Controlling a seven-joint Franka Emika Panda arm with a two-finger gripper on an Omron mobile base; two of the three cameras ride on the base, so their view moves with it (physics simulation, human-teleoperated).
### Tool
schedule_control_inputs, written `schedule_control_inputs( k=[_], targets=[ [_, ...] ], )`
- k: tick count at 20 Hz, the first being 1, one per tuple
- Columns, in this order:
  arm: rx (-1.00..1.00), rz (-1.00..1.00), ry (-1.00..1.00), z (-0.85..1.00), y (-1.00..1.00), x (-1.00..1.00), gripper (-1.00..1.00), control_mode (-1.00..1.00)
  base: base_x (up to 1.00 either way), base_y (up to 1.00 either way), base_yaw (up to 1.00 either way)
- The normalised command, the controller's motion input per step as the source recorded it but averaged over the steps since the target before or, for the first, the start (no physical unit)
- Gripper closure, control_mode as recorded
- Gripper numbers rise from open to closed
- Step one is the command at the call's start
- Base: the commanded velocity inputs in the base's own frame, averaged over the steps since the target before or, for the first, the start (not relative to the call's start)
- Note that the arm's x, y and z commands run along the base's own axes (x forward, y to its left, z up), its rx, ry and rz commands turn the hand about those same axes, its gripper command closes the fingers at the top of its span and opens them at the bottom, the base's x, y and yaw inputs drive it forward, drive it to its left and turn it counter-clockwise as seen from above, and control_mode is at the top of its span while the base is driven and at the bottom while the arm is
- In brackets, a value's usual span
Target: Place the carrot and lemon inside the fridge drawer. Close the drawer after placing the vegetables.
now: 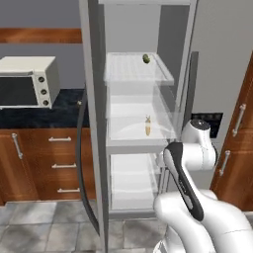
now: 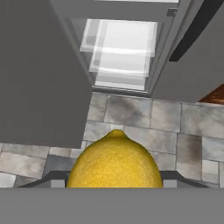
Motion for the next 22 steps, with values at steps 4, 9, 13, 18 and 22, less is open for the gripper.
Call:
schedule_control_inputs(
  k=[4, 9, 13, 18, 22],
  targets=[
    [0.0, 0.0, 0.0, 0.0, 0.0, 0.0, 1.0, 1.0, 0.5, -0.22, 0.14],
    [0.0, 0.0, 0.0, 0.0, 0.0, 0.0, 1.0, 1.0, 0.41, -0.19, 0.13],
    [0.0, 0.0, 0.0, 0.0, 0.0, 0.0, 1.0, 1.0, 0.32, -0.2, 0.13],
    [0.0, 0.0, 0.0, 0.0, 0.0, 0.0, 1.0, 1.0, 0.16, -0.22, 0.13],
    [0.0, 0.0, 0.0, 0.0, 0.0, 0.0, 1.0, 1.0, 0.2, -0.21, 0.13]
  ],
)
